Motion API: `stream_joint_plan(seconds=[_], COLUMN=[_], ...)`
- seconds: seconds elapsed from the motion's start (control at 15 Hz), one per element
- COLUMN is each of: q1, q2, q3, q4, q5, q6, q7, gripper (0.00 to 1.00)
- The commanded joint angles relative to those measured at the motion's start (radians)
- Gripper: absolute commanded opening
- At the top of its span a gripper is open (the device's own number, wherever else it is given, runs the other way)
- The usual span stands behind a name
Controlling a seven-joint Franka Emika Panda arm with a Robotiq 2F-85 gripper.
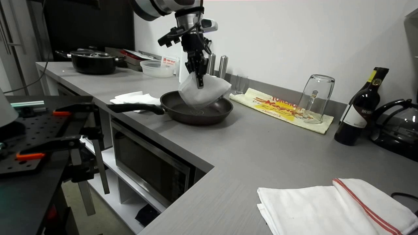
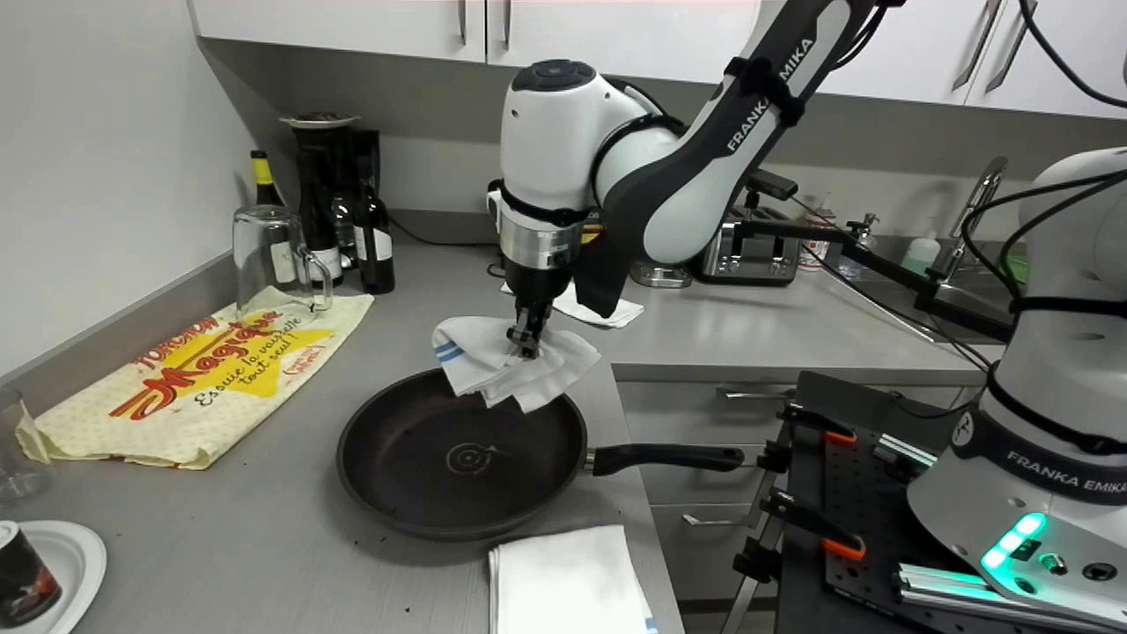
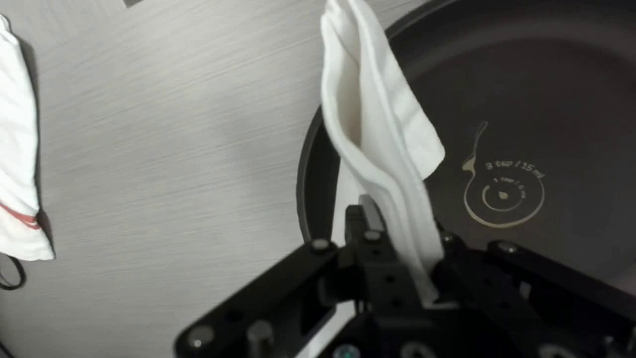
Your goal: Use the towel on the left to wipe the pan
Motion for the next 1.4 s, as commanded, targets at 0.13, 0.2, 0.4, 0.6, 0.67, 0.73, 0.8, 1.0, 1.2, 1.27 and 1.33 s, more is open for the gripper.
stream_joint_plan(seconds=[0.13, 0.2, 0.4, 0.6, 0.67, 0.73, 0.8, 1.0, 1.2, 1.27, 1.33], q1=[0.015, 0.038, 0.053, 0.065, 0.067, 0.069, 0.072, 0.082, 0.079, 0.078, 0.075], q2=[0.053, 0.069, 0.115, 0.158, 0.171, 0.183, 0.195, 0.236, 0.266, 0.274, 0.282], q3=[-0.011, -0.031, -0.039, -0.041, -0.04, -0.04, -0.043, -0.064, -0.084, -0.088, -0.09], q4=[0.012, 0.015, 0.031, 0.062, 0.075, 0.088, 0.105, 0.155, 0.19, 0.2, 0.205], q5=[-0.196, -0.218, -0.282, -0.316, -0.32, -0.323, -0.329, -0.372, -0.403, -0.406, -0.4], q6=[-0.014, -0.012, -0.017, -0.02, -0.02, -0.02, -0.019, -0.018, -0.017, -0.018, -0.019], q7=[0.179, 0.205, 0.275, 0.317, 0.326, 0.333, 0.34, 0.364, 0.378, 0.38, 0.376], gripper=[0.03, 0.03, 0.03, 0.03, 0.03, 0.03, 0.03, 0.03, 0.03, 0.03, 0.03])
